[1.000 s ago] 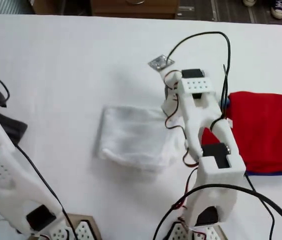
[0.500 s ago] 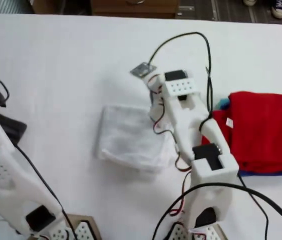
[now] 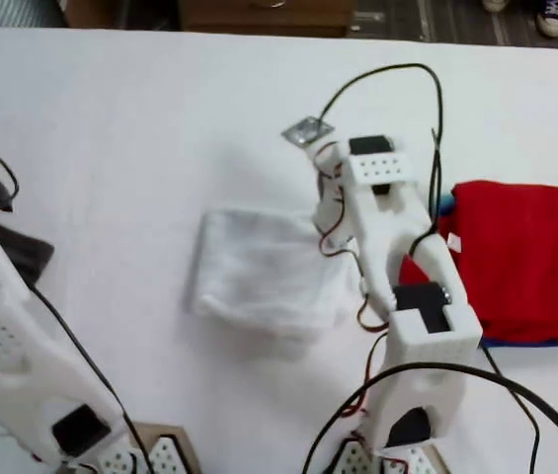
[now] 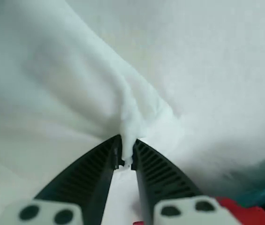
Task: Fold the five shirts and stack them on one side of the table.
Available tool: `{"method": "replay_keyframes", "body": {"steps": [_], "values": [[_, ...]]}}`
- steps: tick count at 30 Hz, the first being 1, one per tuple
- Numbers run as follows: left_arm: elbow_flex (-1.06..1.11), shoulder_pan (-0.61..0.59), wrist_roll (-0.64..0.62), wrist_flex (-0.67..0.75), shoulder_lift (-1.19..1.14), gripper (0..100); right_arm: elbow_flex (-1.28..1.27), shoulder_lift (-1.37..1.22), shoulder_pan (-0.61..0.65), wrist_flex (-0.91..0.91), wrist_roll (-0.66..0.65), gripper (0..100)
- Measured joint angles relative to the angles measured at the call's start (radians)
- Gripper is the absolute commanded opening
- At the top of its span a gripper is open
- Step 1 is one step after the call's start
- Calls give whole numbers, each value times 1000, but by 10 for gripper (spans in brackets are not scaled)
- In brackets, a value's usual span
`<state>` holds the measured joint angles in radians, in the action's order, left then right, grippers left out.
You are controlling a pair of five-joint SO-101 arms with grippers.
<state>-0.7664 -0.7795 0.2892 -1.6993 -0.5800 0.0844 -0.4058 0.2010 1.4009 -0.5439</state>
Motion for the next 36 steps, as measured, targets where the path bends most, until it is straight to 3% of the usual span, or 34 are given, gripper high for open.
{"method": "replay_keyframes", "body": {"steps": [4, 18, 36], "values": [[0, 0, 0, 0, 0, 249, 58, 2, -14, 21, -20, 20], [0, 0, 0, 0, 0, 249, 224, 18, -17, 146, -298, 20], [0, 0, 0, 0, 0, 249, 287, 18, -58, 150, -405, 20]]}}
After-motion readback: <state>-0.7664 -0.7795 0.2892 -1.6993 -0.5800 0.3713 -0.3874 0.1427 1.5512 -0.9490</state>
